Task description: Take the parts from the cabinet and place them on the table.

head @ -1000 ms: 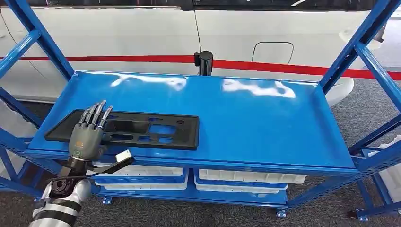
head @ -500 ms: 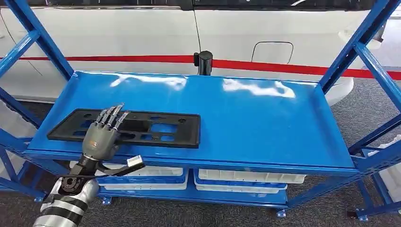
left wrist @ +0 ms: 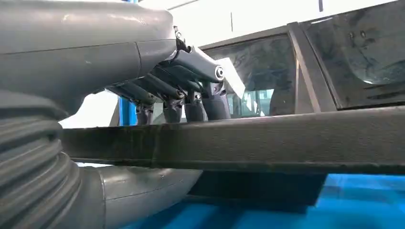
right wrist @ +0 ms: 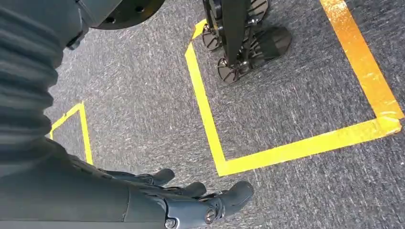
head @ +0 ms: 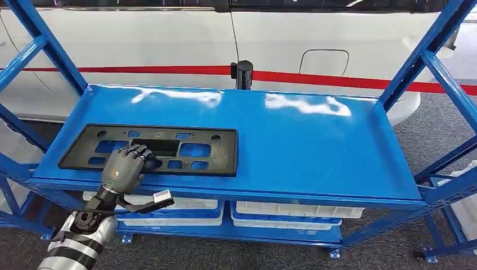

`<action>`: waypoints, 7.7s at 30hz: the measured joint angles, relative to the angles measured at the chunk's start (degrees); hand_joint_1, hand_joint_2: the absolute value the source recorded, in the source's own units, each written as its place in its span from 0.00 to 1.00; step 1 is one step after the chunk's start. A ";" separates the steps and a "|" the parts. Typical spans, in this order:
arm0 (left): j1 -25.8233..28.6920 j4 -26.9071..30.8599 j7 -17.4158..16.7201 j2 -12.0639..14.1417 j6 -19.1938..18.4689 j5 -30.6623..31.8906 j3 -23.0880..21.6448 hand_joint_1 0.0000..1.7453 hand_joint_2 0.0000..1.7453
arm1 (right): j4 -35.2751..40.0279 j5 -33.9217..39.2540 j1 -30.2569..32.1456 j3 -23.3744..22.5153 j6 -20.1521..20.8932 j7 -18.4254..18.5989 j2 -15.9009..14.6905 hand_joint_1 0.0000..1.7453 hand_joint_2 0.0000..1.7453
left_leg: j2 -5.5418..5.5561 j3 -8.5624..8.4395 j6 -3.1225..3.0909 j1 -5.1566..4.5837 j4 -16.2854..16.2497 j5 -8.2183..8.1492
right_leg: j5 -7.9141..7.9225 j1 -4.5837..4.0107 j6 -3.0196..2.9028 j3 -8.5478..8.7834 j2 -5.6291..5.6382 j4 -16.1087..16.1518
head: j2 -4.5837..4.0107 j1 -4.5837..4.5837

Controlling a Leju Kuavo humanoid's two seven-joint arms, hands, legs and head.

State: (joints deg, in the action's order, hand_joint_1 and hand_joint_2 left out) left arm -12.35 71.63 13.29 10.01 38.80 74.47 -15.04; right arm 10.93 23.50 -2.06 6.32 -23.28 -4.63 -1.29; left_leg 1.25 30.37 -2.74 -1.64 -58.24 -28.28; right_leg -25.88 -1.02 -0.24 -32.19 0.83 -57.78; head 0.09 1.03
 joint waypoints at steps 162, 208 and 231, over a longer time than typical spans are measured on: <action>-3.40 10.99 10.71 -7.80 1.25 -5.64 2.10 1.00 1.00 | -0.46 -1.88 -0.59 -0.70 -0.31 4.87 1.31 0.00 1.00 | -1.03 7.20 2.09 2.36 -0.44 6.25 | -2.58 1.47 2.92 3.38 -0.73 0.74 | 0.00 -0.09; -3.17 10.58 9.70 -7.87 1.25 -6.19 1.55 1.00 1.00 | -0.52 -2.14 -0.13 -1.66 -1.33 5.60 1.31 0.00 1.00 | -1.18 2.10 1.54 1.63 -0.56 2.36 | 0.85 1.09 0.93 -0.34 -0.91 0.60 | 0.00 -0.05; -2.97 10.58 9.97 -8.22 1.25 -6.23 1.71 1.00 1.00 | -0.55 -2.62 -0.34 -1.66 -1.22 5.22 0.87 0.00 1.00 | -1.23 10.60 4.10 3.52 -13.97 -5.24 | 1.84 2.75 1.63 -2.13 -0.44 0.21 | 0.00 0.13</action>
State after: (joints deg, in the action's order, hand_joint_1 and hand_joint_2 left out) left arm -15.32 82.20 23.26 1.79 40.04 68.24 -13.33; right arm 10.38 20.87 -2.40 4.66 -24.50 0.59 -0.42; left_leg 0.02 40.97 1.36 1.88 -72.21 -33.52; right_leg -24.05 1.73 1.39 -34.32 0.39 -57.57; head 0.09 1.16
